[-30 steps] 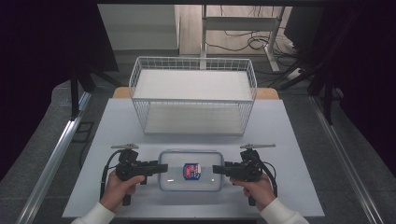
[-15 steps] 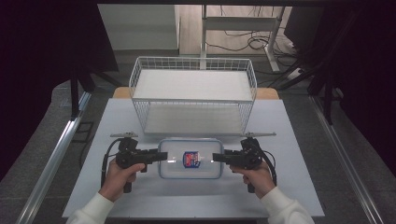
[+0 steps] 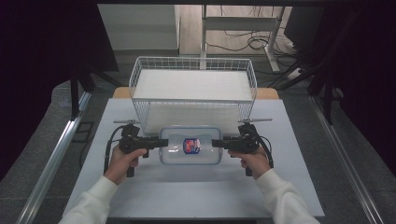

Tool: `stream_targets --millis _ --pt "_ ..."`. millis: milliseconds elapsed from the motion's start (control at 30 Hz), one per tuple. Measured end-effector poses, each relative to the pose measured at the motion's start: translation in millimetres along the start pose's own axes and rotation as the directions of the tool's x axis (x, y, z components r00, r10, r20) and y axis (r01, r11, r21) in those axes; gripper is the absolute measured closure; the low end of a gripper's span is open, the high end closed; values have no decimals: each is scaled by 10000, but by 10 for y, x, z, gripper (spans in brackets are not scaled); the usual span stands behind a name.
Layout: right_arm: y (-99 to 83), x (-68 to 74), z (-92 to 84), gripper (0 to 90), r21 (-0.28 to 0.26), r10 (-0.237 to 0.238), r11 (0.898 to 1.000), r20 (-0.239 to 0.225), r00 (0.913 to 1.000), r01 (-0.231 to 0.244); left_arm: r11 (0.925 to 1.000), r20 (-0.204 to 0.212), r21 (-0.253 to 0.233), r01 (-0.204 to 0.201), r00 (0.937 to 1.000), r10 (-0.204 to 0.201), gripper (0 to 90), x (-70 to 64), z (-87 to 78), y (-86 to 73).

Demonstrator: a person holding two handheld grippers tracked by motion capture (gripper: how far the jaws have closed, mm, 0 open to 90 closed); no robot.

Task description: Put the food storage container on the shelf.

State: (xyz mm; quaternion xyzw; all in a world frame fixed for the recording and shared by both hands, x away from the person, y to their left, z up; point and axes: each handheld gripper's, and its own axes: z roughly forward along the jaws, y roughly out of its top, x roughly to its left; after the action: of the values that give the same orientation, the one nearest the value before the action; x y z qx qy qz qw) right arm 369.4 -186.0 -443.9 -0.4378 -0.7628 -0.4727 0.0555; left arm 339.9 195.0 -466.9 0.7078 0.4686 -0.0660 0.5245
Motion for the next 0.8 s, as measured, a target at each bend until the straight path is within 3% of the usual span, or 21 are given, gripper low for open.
stream_targets --millis 367,800 --pt "188 -336 197 457 -138 133 9998 158 9998 -131 9999 32 -107 -60 10000 60 521 324 266 195" --pt "246 -488 321 453 -335 437 9985 388 9983 -424 10000 101 -36 71 9999 -70 520 512 399 261"
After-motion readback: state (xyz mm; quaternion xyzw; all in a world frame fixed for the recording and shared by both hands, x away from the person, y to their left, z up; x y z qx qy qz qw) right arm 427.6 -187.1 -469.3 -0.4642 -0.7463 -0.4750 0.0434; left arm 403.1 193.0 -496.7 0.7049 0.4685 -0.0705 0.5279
